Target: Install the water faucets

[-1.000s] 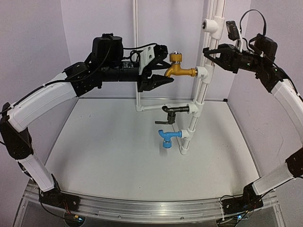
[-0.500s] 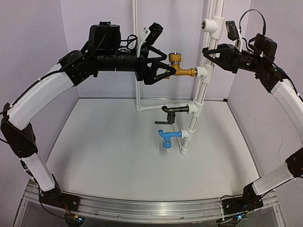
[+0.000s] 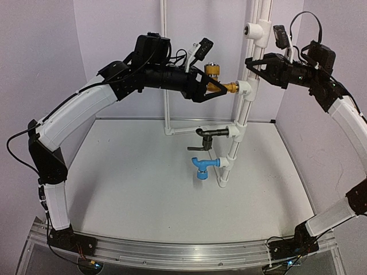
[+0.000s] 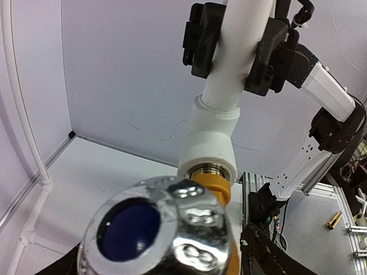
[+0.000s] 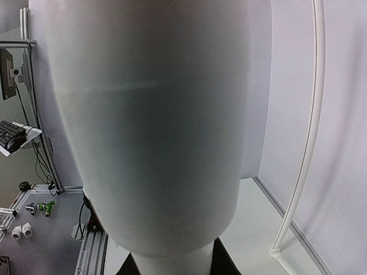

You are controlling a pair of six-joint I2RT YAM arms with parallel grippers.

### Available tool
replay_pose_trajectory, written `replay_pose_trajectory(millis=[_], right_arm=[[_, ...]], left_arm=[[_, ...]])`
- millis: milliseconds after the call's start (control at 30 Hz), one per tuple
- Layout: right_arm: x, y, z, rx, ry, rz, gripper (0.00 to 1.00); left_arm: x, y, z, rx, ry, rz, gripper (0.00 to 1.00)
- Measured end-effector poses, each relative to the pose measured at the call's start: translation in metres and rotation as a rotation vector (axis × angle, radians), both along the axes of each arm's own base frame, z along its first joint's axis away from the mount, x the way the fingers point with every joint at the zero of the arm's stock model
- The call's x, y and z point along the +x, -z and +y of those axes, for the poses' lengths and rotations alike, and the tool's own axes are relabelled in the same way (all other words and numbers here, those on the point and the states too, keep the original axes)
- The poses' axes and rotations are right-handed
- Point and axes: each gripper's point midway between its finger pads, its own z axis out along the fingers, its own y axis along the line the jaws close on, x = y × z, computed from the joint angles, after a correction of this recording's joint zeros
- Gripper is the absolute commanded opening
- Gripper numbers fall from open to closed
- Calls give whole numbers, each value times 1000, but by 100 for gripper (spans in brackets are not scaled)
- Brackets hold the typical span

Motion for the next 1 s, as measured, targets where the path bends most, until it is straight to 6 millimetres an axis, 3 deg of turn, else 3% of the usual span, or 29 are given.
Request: replay_pose_trajectory(millis=[133, 300, 500, 667, 767, 1000], right_arm=[[0, 0, 0, 0, -2, 0, 0], [-4, 0, 0, -2, -17, 1, 0], [-6, 0, 0, -2, -27, 4, 0], [-7, 0, 0, -2, -31, 4, 0], [-6, 0, 0, -2, -27, 5, 0], [-5, 0, 0, -1, -23, 4, 0]], left_arm=[[-17, -4, -7, -26, 69, -144, 67], [-26, 10, -5, -11, 102, -336, 63], [-24, 16, -4, 37, 95, -556, 67], [-21, 17, -4, 72, 69, -637, 70], [-25, 10, -5, 62, 69, -664, 70], [-56, -35, -9, -61, 100, -744, 72]])
